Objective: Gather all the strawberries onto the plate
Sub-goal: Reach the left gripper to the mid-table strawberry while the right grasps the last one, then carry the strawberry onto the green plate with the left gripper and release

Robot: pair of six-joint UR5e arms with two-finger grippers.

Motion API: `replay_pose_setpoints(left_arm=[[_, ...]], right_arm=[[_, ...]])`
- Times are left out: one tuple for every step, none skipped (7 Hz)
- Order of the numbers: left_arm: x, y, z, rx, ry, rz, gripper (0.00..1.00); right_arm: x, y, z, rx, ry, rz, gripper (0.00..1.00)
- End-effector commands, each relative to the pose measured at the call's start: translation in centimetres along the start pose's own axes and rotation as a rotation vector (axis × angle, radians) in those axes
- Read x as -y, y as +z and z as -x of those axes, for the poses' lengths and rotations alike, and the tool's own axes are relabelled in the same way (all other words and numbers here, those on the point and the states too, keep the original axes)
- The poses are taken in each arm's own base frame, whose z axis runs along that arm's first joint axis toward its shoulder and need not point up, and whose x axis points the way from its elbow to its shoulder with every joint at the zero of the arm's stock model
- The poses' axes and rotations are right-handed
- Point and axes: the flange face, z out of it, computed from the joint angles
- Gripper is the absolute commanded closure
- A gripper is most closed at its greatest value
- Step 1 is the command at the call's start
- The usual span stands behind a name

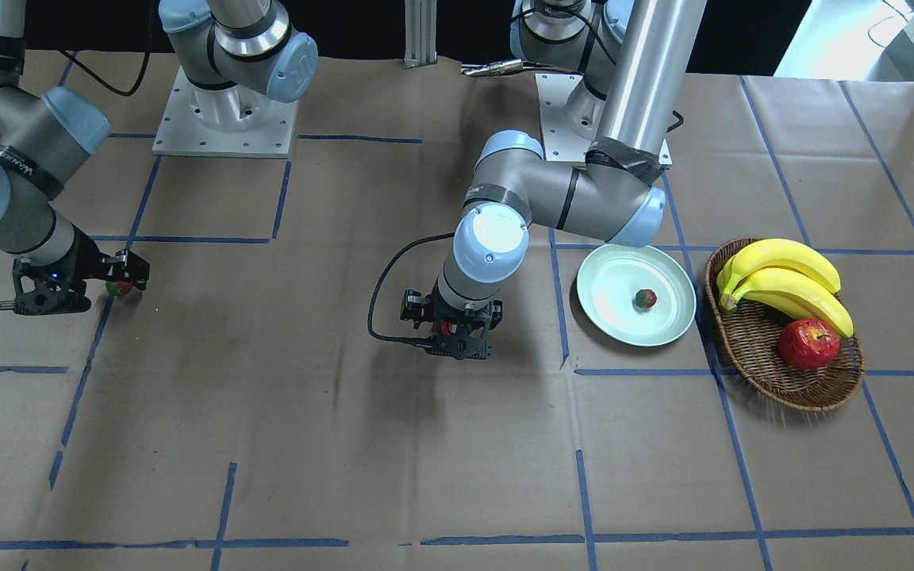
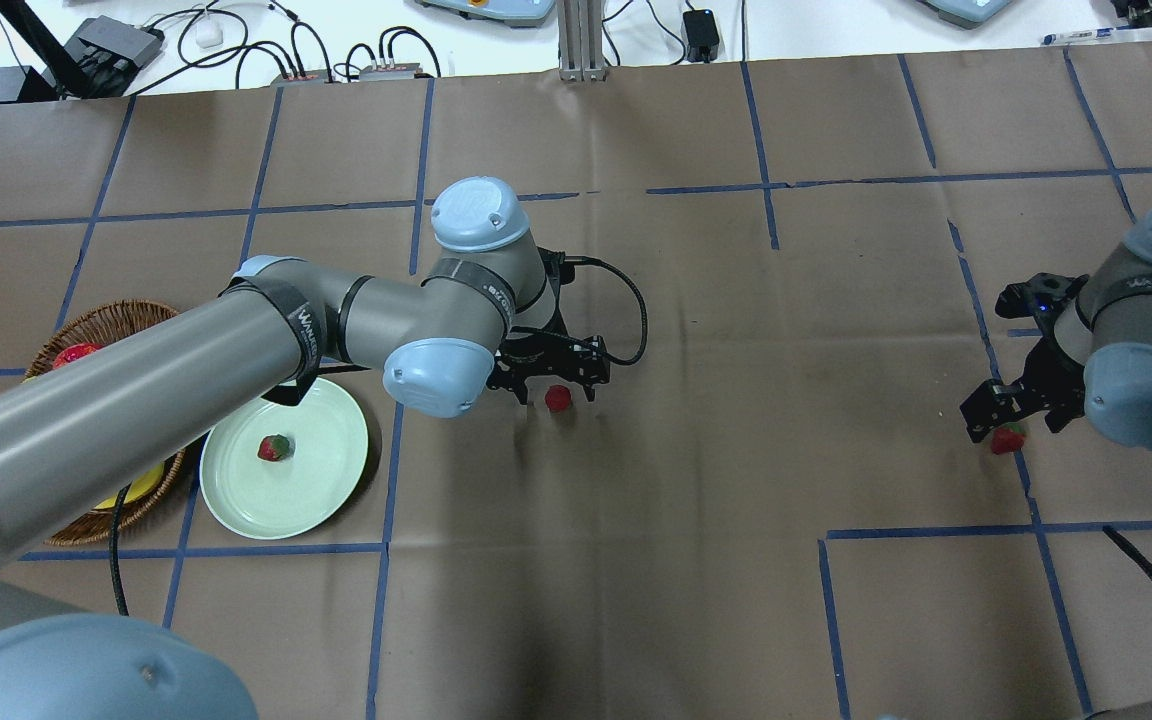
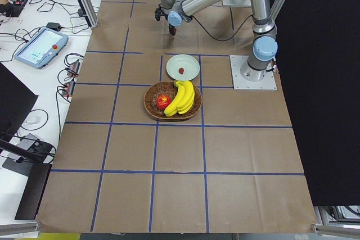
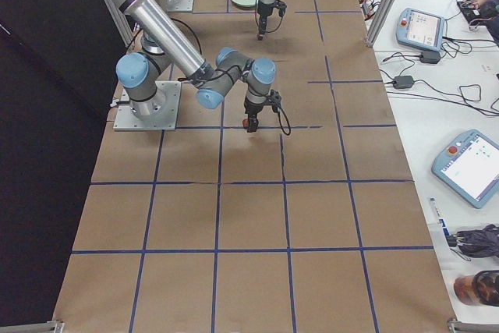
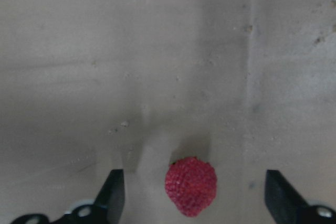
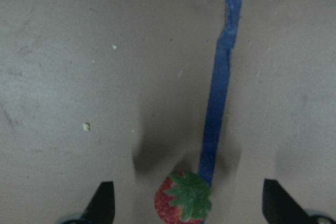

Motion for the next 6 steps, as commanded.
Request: replay_pose_setpoints(left_arm=[[-0.1,0.2,0.1,0.004,-0.005,0.013,0.76],[-0.2,0.3,0.2,0.006,-0.006,0.014,0.90],[-0.2,-0.2,0.2,0.008,-0.004,0.004,1.00],[-0.2,-2.0,0.5,0.010,0.002,-0.027,1.00],[-0.2,-4.8,2.6,0.046,-0.019,-0.054,1.00],[-1.3,-7.9,6.2,0.127,0.004,-0.052,1.00]], right_arm=[[-0.7,0.6,0.4,0.003,0.002,0.007,0.09],[-0.6,0.5,0.4,0.000,0.004,0.005,0.27],[-0.6,0.4,0.3,-0.003,0.004,0.007,0.50],[-0.6,0.4,0.3,-0.003,0.002,0.007,0.73],[-0.6,0.4,0.3,-0.003,0.002,0.007,0.90],[-0.3,-0.2,0.0,-0.011,0.004,-0.006,0.96]])
